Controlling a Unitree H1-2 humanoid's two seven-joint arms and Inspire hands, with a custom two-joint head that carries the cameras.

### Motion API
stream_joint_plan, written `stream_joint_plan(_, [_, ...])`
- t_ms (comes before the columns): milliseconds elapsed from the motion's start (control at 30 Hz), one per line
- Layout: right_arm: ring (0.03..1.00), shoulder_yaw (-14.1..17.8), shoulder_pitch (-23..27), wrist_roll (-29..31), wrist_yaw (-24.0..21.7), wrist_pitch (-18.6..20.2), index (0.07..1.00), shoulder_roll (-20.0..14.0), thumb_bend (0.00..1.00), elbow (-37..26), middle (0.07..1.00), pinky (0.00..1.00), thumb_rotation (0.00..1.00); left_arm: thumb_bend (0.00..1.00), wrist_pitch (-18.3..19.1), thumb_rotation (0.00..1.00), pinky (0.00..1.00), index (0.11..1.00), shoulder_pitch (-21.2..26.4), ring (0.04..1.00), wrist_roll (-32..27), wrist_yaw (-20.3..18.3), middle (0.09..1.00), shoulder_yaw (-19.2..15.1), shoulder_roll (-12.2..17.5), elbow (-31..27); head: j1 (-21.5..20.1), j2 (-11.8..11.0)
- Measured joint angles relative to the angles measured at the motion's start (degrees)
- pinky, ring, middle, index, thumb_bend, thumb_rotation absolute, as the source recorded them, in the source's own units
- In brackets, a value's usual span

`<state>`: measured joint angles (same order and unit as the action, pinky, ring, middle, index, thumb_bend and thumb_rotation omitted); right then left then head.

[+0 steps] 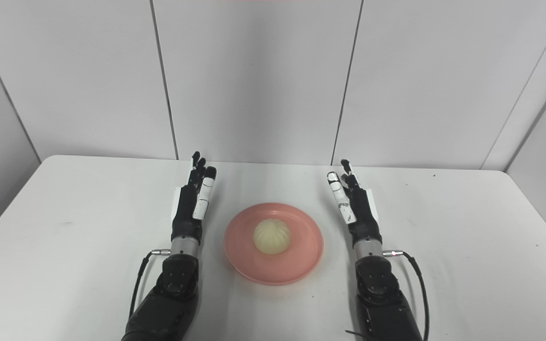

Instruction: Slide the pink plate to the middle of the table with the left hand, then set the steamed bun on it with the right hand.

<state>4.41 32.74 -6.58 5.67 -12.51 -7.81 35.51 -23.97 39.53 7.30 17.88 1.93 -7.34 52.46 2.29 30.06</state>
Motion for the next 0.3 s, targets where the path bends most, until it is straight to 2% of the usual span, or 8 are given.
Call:
stream_joint_plan(67, [0.959, 0.1, -0.1, 1.4, -0.1, 0.0, 0.946, 0.1, 0.78, 0.9, 0.979, 0.99, 1.0, 0.83, 0.4, 0.97, 1.0, 1.0, -0.1, 1.0, 0.2, 0.1, 1.0, 0.1, 0.0, -0.3, 0.0, 0.0])
stream_joint_plan(133, [0.93, 0.1, -0.1, 2.3, -0.4, 0.0, 0.929, 0.2, 0.8, 0.9, 0.956, 0.95, 1.0, 0.84, 1.6, 0.98, 1.0, 1.0, -0.6, 1.0, 0.1, 0.2, 1.0, 0.0, 0.0, -1.4, -0.2, 0.0])
stream_joint_plan(300, [0.924, 0.1, -0.2, 4.1, -1.7, 0.9, 0.912, 0.2, 0.77, 0.7, 0.941, 0.93, 1.0, 0.84, 4.9, 0.99, 1.0, 1.0, -1.2, 1.0, -0.7, 0.3, 1.0, -0.5, -0.1, -2.9, -0.2, 0.0])
